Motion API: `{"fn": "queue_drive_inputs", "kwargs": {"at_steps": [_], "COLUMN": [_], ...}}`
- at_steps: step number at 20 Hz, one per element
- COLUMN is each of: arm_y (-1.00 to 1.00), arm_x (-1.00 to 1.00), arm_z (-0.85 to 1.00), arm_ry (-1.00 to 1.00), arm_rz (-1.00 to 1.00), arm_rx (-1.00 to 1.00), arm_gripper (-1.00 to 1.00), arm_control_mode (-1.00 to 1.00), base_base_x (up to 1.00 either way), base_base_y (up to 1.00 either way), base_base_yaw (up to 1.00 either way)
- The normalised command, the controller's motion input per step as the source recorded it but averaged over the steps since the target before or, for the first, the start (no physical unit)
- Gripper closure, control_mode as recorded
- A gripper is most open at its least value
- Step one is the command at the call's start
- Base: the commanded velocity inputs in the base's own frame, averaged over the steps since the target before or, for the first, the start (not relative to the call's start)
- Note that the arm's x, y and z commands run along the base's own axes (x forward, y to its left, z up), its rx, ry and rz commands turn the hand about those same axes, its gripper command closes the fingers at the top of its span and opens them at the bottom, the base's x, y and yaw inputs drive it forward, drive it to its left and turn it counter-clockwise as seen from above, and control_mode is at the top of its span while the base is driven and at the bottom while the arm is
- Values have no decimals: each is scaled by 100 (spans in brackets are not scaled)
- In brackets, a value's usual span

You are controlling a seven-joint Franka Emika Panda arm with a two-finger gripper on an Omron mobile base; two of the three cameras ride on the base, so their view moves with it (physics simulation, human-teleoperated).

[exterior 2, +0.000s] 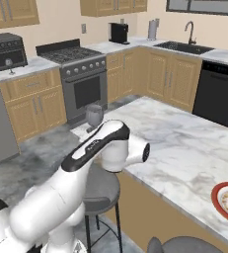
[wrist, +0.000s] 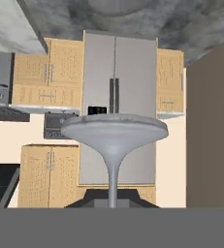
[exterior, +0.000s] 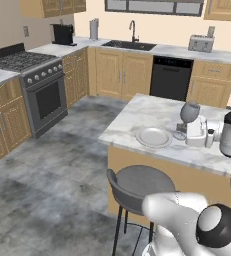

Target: Retrieve the wine glasses from the counter and place one next to each plate.

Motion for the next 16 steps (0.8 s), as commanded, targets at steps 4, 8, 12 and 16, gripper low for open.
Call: {"fn": "queue_drive_inputs", "kwargs": {"at_steps": [4, 8, 12, 16], "arm_y": [-71, -72, -57, -39], "arm_x": [78, 76, 61, 49], "arm_z": [-52, -55, -52, -47], "arm_ry": [0, 0, -3, -9], "arm_rz": [14, 11, 6, 0], "arm_rx": [0, 0, 0, -1], "arm_gripper": [100, 100, 100, 100], "arm_control_mode": [-100, -100, -100, -100], "base_base_x": [0, 0, 0, 0], "base_base_y": [0, 0, 0, 0], "base_base_yaw": [0, 0, 0, 0]}}
